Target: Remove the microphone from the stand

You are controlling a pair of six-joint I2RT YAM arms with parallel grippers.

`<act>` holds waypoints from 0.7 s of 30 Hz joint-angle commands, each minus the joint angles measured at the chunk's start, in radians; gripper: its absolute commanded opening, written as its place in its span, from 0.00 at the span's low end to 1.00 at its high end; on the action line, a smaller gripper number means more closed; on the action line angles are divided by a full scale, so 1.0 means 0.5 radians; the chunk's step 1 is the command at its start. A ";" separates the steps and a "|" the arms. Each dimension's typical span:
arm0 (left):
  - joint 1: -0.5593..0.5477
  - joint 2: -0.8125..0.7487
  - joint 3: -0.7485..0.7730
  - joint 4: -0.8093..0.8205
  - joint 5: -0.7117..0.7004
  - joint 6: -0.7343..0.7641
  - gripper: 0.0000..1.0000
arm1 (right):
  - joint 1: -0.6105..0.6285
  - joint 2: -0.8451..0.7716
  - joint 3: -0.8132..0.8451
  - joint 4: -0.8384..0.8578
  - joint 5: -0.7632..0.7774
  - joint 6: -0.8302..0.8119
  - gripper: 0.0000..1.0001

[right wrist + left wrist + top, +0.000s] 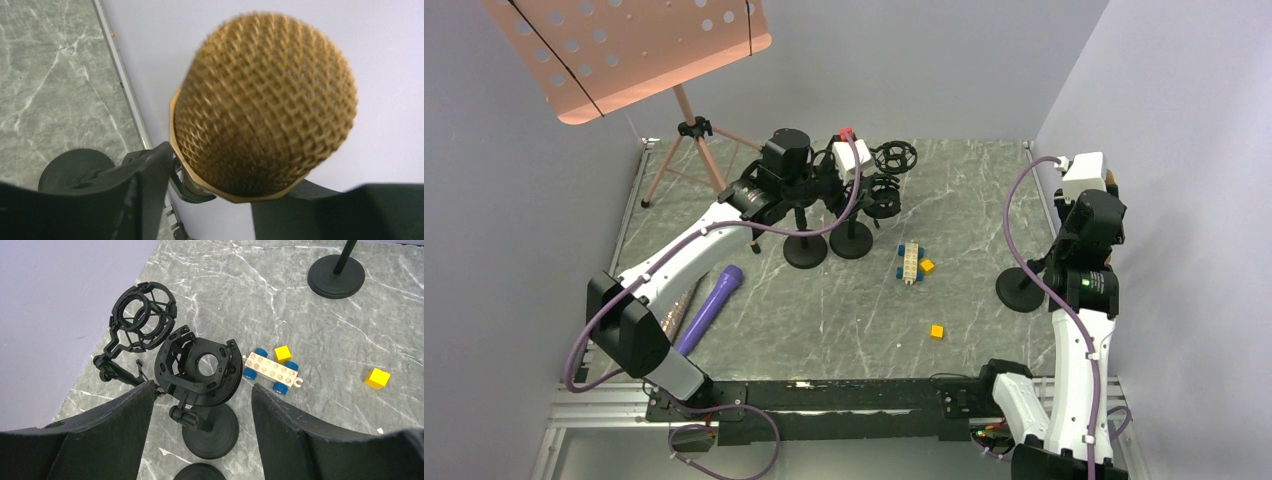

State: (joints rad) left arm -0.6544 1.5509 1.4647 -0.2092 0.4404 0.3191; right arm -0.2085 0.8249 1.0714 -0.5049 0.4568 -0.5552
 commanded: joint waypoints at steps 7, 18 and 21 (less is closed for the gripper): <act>-0.013 -0.179 0.052 -0.133 0.062 0.135 0.75 | -0.031 -0.075 0.298 -0.109 -0.694 0.139 0.00; -0.052 -0.298 -0.020 -0.151 0.167 0.184 0.75 | -0.029 -0.025 0.749 -0.355 -1.872 0.515 0.00; -0.056 -0.325 -0.042 -0.141 0.145 0.177 0.75 | -0.028 0.059 0.862 -0.390 -2.093 0.650 0.00</act>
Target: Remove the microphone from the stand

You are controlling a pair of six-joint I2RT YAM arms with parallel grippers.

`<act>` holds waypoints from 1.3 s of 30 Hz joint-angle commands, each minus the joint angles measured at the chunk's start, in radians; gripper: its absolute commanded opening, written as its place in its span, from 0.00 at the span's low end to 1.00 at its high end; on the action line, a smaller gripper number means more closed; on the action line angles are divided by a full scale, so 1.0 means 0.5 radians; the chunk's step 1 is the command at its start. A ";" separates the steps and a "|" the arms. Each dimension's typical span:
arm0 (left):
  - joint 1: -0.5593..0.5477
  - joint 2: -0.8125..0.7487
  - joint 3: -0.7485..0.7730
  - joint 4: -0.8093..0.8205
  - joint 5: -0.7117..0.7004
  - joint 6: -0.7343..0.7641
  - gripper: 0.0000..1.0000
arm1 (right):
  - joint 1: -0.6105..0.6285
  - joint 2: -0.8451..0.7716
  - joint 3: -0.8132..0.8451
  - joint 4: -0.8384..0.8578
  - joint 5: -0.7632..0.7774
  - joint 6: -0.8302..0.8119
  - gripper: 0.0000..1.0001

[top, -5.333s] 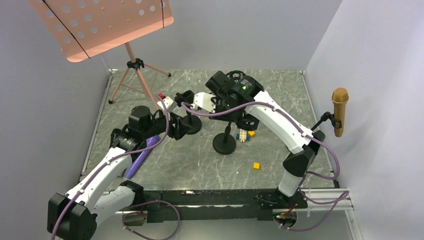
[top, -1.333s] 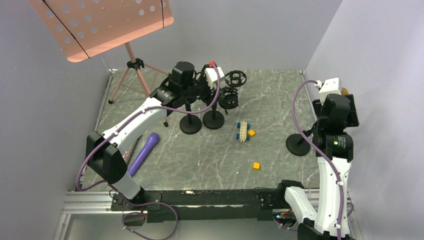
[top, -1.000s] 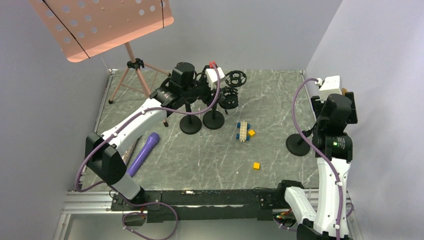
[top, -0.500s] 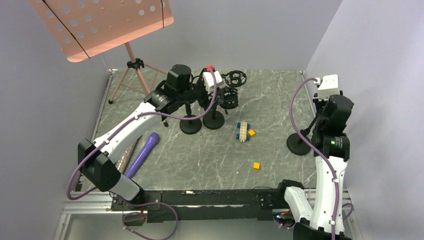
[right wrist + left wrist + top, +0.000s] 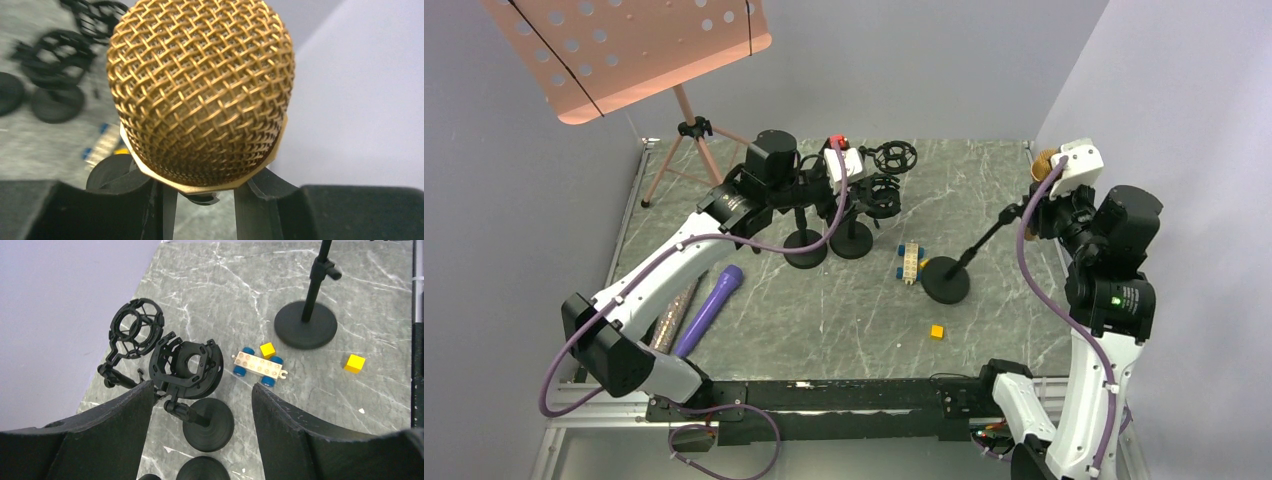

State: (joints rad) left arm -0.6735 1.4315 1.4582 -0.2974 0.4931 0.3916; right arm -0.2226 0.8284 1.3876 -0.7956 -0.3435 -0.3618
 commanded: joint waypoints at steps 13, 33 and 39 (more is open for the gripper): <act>-0.029 -0.369 -0.328 -0.069 0.121 0.009 0.75 | 1.175 0.380 0.279 0.214 -0.014 0.348 0.00; -0.303 -0.361 -0.739 0.877 -0.180 -0.745 0.78 | 1.808 0.701 0.240 0.349 0.840 0.429 0.00; -0.310 -0.211 -0.701 1.094 -0.182 -0.866 0.73 | 1.813 0.693 0.203 0.302 0.702 0.477 0.00</act>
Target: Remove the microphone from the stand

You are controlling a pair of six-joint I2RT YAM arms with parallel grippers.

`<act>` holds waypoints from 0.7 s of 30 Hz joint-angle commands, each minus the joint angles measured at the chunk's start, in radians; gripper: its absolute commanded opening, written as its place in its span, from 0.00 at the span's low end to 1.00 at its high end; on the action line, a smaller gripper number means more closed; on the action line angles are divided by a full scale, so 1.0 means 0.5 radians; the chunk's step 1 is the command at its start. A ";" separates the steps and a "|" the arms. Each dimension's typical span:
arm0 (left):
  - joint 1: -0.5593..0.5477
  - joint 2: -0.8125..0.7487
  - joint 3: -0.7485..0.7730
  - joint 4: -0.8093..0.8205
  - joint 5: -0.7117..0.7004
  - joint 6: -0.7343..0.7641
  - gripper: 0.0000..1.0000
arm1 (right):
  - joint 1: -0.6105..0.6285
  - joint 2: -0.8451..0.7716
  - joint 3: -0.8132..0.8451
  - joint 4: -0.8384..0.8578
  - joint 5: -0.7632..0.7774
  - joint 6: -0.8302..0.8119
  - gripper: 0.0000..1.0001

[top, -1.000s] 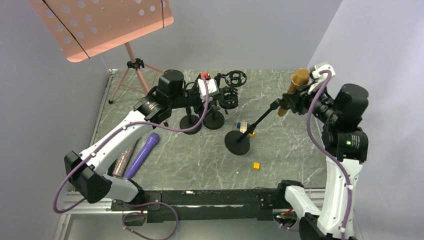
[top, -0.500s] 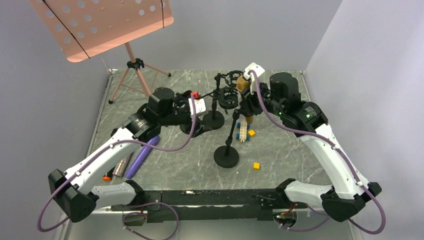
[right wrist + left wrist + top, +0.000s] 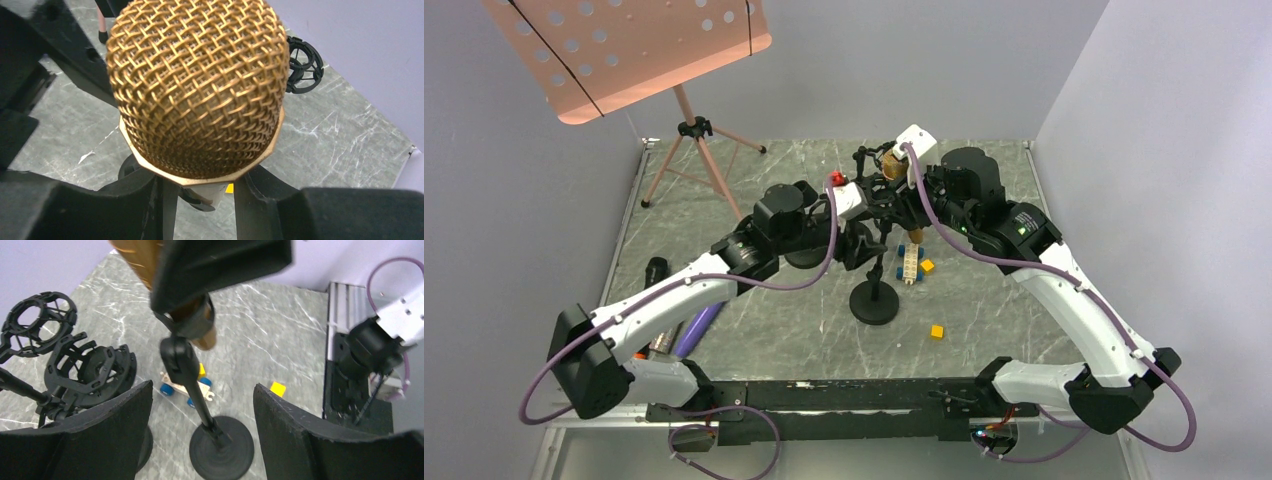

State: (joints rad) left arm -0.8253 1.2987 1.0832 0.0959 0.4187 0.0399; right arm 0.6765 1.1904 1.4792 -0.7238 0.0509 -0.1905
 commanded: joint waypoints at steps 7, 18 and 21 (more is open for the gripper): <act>-0.011 0.145 0.030 0.431 0.111 -0.212 0.55 | 0.015 -0.069 -0.066 0.179 -0.247 0.173 0.00; -0.012 0.228 0.007 0.431 0.271 -0.110 0.00 | -0.152 -0.092 0.006 0.184 -0.179 0.214 0.00; -0.016 0.206 -0.055 0.400 0.307 -0.024 0.00 | -0.310 -0.082 0.169 0.201 -0.186 0.201 0.00</act>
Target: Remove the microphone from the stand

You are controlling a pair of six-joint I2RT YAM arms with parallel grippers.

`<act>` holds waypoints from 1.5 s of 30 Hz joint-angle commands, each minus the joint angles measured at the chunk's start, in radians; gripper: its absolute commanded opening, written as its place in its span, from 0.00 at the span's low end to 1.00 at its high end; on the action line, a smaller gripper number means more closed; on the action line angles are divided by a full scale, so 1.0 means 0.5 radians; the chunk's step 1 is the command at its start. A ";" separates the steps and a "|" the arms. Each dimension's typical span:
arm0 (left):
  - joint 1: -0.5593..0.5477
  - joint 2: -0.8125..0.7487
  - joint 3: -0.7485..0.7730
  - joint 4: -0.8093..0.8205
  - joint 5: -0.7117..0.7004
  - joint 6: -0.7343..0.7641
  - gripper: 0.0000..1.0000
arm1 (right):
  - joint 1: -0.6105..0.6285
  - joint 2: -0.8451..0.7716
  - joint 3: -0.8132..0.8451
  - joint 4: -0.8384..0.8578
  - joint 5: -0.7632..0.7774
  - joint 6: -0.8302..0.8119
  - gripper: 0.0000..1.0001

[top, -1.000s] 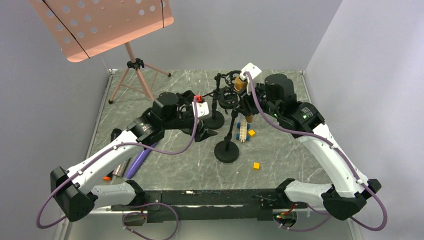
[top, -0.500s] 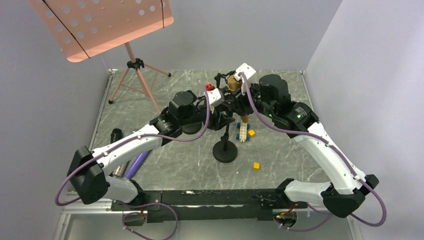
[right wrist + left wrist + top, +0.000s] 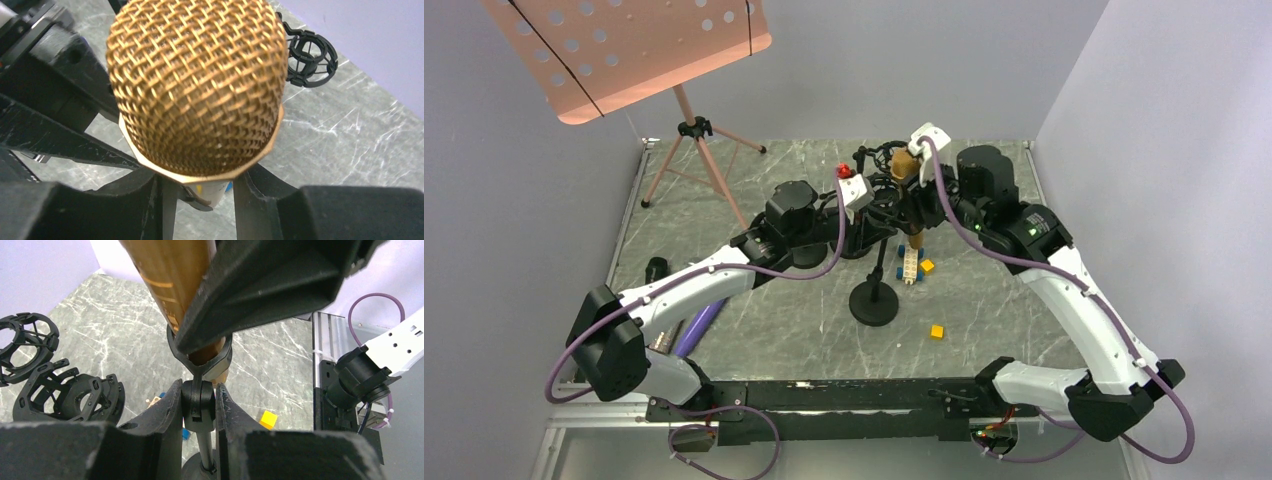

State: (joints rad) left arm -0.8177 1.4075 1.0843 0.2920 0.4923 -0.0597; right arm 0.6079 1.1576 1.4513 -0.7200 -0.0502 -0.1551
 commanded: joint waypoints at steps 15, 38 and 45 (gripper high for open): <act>-0.044 -0.145 -0.058 -0.137 0.040 0.230 0.62 | -0.412 0.010 0.630 0.223 -0.175 -0.063 0.00; 0.082 -0.117 0.689 -0.343 0.277 -0.121 0.64 | -0.412 0.142 0.491 0.673 -1.878 0.500 0.00; 0.192 -0.158 0.662 -0.347 0.462 -0.105 0.18 | -0.412 0.275 0.568 0.635 -1.935 0.473 0.11</act>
State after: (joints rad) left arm -0.7582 1.3464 1.3903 0.0856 0.6254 -0.0895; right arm 0.3954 1.2652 1.6897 -0.4374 -0.9276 0.0517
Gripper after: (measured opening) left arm 0.369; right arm 0.409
